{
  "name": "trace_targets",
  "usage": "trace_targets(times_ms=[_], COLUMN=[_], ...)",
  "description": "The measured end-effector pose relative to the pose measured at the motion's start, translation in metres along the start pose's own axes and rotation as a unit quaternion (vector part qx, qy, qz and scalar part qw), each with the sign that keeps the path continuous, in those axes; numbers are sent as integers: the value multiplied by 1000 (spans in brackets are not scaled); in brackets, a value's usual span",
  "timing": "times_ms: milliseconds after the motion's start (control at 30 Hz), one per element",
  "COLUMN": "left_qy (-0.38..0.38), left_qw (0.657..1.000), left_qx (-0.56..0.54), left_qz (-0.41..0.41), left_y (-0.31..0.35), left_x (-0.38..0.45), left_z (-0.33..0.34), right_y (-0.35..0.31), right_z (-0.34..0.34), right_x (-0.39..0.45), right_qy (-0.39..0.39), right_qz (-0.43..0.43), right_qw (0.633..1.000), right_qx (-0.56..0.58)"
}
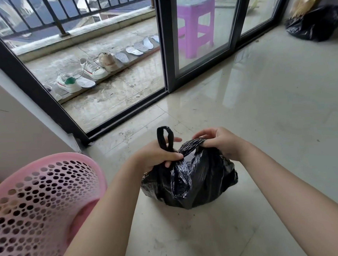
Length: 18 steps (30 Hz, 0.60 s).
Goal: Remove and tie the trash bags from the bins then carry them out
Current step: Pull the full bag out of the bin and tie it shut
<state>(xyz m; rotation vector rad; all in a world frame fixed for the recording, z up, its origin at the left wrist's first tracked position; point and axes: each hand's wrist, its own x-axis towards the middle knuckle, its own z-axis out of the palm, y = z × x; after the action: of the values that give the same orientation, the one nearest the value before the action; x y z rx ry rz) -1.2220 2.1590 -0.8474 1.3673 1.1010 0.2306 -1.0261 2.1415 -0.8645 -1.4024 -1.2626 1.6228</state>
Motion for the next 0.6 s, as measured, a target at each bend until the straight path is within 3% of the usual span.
trace_targets(times_ms=[167,333,467,600], left_qy=[-2,137,253,313], left_qw=[999,989,957,927], left_qx=[32,-54,65,134], left_qz=[-18,34,124,155], left_y=[10,8,8,2], left_x=[-5,1,5,8], left_z=[-5,-5,1,3], right_y=[-1,1,-4,-4], right_z=[-1,-1,-4,-4], right_x=[-6,-3,-4,-4], right_qy=[-60,-71,-71,-76], right_qz=[5,42,66,58], right_qw=[998,996,995,995], right_qx=[-1,-31,38,31])
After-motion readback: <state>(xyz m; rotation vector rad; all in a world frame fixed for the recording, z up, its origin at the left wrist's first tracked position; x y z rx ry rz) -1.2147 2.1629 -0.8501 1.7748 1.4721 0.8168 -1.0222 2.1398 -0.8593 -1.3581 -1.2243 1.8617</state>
